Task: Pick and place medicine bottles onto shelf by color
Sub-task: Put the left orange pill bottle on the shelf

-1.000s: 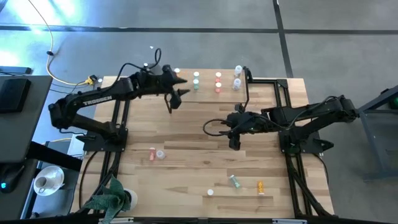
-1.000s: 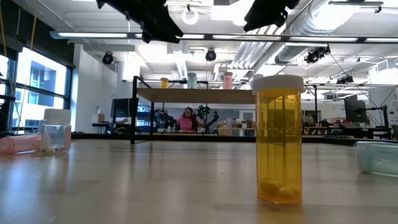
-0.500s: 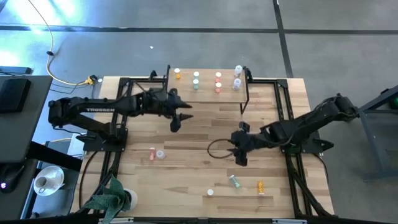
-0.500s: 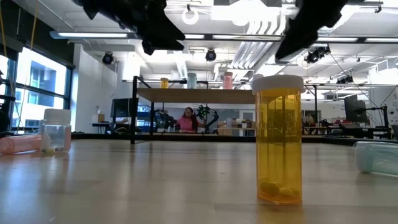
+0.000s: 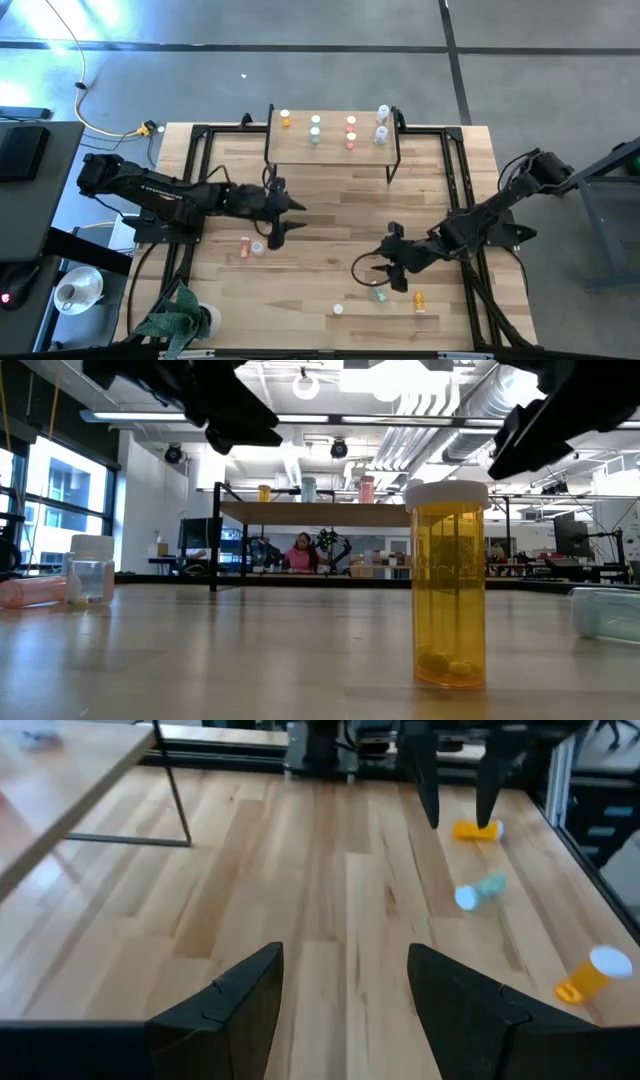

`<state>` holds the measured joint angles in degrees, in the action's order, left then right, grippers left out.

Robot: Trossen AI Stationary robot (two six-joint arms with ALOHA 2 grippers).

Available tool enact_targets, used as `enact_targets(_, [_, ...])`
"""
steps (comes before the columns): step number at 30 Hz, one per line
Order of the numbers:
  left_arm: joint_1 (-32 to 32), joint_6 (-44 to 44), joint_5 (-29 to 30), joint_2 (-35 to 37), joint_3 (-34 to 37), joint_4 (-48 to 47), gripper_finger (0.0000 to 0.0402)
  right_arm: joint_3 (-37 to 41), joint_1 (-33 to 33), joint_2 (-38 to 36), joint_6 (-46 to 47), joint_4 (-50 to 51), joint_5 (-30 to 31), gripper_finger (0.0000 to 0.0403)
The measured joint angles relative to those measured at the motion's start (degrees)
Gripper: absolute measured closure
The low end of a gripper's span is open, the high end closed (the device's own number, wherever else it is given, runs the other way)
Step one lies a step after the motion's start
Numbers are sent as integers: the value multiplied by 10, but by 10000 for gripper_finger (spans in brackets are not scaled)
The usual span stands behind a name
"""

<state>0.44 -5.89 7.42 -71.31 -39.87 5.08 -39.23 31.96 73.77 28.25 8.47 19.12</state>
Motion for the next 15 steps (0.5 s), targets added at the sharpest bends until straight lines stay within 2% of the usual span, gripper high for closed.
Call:
enact_targets(6, [-55,-10,46,0,7,-2,198,57,24,36,-4,-122,0,224])
enact_targets(15, [-89,-10,74,0,7,-1,198,60,55,157,-68,-275,-3,224])
